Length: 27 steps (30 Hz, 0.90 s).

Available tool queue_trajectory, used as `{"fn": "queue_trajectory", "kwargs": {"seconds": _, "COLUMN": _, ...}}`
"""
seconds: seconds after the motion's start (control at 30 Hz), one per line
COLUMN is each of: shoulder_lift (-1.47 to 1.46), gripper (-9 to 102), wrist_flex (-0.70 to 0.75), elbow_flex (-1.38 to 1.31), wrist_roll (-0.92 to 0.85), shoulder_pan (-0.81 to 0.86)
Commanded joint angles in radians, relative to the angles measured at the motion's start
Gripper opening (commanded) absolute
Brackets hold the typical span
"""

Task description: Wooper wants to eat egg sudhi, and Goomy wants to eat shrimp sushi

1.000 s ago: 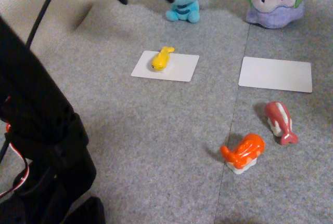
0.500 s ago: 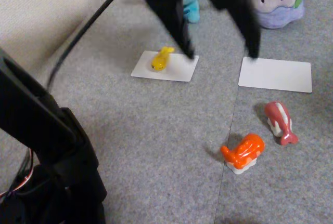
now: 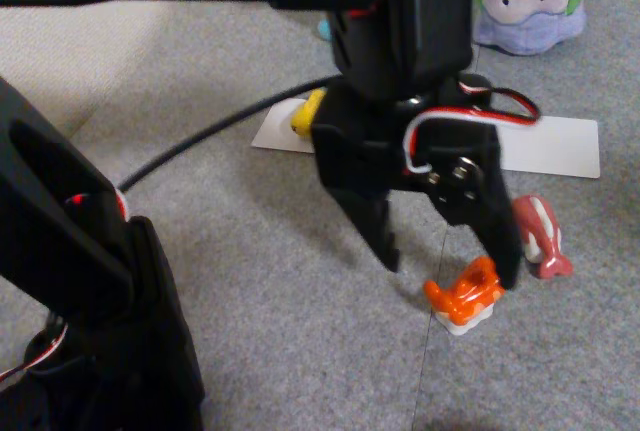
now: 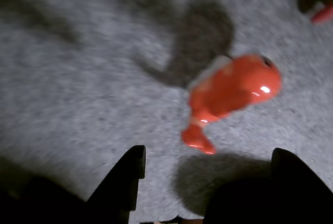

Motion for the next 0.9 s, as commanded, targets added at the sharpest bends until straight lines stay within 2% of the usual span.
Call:
{"fn": "queue_trajectory", "kwargs": {"seconds": 0.0, "shoulder_lift": 0.032, "gripper": 28, "wrist_flex": -0.055, "elbow_flex": 0.000, "wrist_roll": 0.015, "shoulder_pan": 0.023}}
{"fn": "queue_trajectory", "kwargs": {"seconds": 0.3, "shoulder_lift": -0.110, "gripper": 28, "wrist_flex": -0.086, "elbow_flex": -0.002, "wrist_roll": 0.117, "shoulder_pan": 0.008}}
{"fn": "queue_trajectory", "kwargs": {"seconds": 0.5, "shoulder_lift": -0.236, "gripper": 28, "wrist_flex": -0.213, "elbow_flex": -0.002, "wrist_roll": 0.164, "shoulder_pan": 0.009}}
{"fn": "queue_trajectory", "kwargs": {"seconds": 0.73, "shoulder_lift": -0.261, "gripper": 28, "wrist_flex": -0.256, "elbow_flex": -0.014, "wrist_roll": 0.178, "shoulder_pan": 0.011}}
{"fn": "queue_trajectory", "kwargs": {"seconds": 0.87, "shoulder_lift": -0.262, "gripper": 23, "wrist_flex": -0.279, "elbow_flex": -0.014, "wrist_roll": 0.178, "shoulder_pan": 0.011}}
